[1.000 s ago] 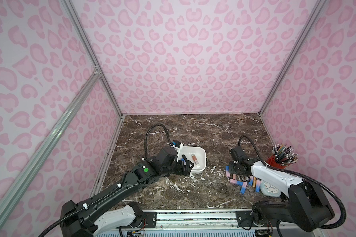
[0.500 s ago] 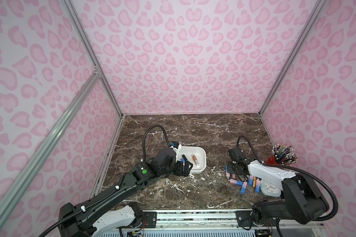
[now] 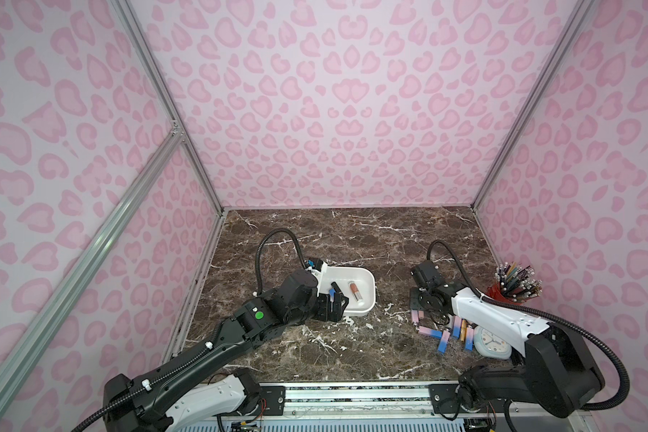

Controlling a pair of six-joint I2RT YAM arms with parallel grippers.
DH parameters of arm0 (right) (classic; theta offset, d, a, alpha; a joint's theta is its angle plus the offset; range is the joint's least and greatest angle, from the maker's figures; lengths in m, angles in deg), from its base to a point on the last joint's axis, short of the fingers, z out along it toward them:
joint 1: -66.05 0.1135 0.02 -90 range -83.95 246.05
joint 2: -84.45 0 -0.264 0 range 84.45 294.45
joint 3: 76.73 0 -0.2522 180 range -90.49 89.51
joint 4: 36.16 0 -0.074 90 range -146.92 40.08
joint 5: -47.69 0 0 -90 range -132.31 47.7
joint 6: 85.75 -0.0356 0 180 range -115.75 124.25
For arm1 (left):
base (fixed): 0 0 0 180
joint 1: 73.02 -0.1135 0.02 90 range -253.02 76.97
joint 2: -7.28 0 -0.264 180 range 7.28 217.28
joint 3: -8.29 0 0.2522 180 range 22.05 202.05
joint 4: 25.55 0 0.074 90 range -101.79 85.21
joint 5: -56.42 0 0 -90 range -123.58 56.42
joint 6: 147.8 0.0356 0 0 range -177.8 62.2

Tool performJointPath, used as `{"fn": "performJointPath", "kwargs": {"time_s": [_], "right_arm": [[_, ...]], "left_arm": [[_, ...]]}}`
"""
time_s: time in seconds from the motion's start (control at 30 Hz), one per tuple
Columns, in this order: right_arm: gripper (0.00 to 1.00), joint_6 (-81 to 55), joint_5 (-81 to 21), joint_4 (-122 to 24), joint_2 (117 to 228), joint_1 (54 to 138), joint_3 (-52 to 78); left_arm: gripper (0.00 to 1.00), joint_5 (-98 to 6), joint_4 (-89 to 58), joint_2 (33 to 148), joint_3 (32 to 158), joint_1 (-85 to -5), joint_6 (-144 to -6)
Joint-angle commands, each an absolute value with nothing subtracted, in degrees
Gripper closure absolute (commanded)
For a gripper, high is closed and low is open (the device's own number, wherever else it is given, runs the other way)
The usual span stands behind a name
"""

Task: Put the lipstick into the storage box
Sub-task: Pick up the lipstick at the center of the board, then place the lipstick in the storage box.

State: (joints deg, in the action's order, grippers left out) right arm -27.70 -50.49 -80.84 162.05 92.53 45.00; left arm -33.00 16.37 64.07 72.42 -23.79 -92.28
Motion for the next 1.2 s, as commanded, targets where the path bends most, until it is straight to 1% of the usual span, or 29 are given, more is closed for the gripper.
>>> {"fn": "performJointPath", "kwargs": {"time_s": [0.0, 0.13, 0.47, 0.67, 0.9, 1.17], "right_arm": [[0.81, -28.44, -52.36, -82.83, 163.37, 94.77, 41.66], [0.81, -28.62, -53.17, -83.64, 167.17, 98.54, 35.06], [0.81, -27.62, -52.75, -84.59, 182.88, 107.67, 15.5], [0.81, -27.35, -51.04, -84.8, 192.23, 111.49, 7.45], [0.81, -27.73, -49.02, -84.29, 199.11, 113.06, 4.91], [0.8, -27.92, -47.99, -83.71, 200.0, 113.24, 6.06]], "left_arm": [[0.02, -31.41, 17.29, 63.07, 72.23, -23.89, -92.15], [0.02, -30.53, 17.87, 61.64, 71.73, -23.96, -92.25], [0.02, -28.02, 20.62, 57.11, 70.6, -24.12, -92.73], [0.02, -26.73, 22.28, 54.65, 69.63, -24.23, -93.17], [0.02, -25.68, 23.78, 52.99, 69.49, -24.35, -92.91], [0.02, -25.58, 23.85, 53.43, 69.69, -24.49, -92.61]]}}
